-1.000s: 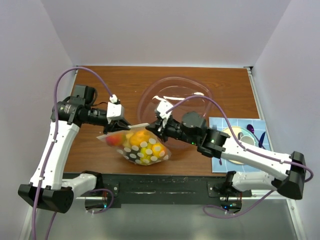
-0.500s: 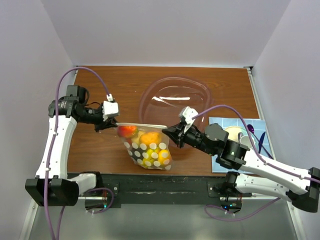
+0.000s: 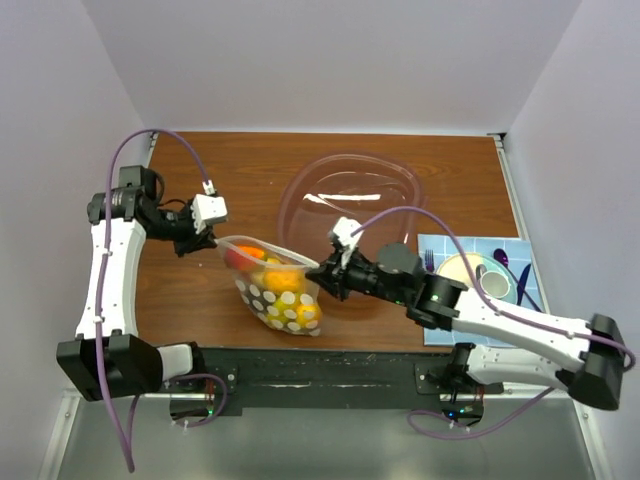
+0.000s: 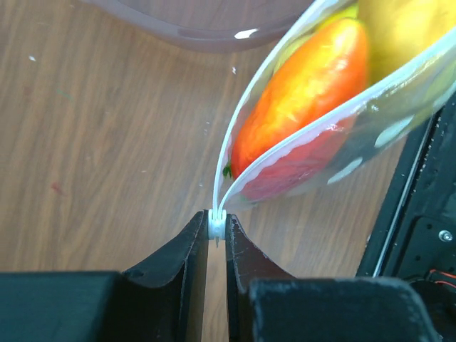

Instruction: Open the zip-top bag and remove the fake food

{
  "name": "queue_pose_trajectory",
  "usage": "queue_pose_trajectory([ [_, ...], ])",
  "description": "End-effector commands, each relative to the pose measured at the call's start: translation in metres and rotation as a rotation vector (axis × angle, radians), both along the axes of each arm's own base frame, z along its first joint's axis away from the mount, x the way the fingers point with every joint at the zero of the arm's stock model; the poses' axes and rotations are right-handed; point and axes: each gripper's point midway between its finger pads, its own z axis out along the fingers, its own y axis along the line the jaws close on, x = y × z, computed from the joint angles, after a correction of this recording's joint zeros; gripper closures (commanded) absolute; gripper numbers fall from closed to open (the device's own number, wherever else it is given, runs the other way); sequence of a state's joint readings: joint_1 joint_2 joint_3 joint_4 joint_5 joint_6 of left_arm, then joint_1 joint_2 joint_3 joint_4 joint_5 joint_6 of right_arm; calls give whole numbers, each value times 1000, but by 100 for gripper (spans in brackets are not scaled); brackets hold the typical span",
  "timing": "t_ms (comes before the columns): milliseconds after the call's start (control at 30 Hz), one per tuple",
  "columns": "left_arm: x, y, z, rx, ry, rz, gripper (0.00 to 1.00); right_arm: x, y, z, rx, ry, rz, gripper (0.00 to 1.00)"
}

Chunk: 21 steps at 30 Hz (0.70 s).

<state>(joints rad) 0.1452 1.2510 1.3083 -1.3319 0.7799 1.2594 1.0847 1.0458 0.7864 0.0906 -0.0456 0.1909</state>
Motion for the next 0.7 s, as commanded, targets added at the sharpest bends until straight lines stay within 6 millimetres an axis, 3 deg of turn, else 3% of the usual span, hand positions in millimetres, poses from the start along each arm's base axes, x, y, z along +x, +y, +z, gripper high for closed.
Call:
queue_pose_trajectory([
  [0,4,-15,46,-96,-142,-21,94,-18,35,10,25,30,111,74],
  [167,-11,-35,73,-179,-188,-51,94,-17,38,12,-56,4,100,39],
  [200,-13,-37,75,-184,-193,-58,94,-16,34,18,-56,-7,84,28],
  [267,-16,-40,78,-184,-200,-64,94,-13,27,36,-55,-31,60,20],
  [300,-17,-40,79,-184,-202,-67,94,-12,21,52,-32,-48,45,10],
  [367,-18,-40,78,-180,-202,-67,95,-9,15,79,9,-87,16,11],
  [467,-19,-41,79,-184,-202,-69,95,-1,14,105,69,-113,-31,37],
  [500,-20,-43,80,-189,-201,-72,95,1,16,109,72,-112,-38,51],
  [533,-21,-44,80,-191,-200,-75,95,4,26,109,55,-101,-30,56],
  [667,-25,-46,80,-190,-203,-79,95,0,54,101,26,-57,30,59],
])
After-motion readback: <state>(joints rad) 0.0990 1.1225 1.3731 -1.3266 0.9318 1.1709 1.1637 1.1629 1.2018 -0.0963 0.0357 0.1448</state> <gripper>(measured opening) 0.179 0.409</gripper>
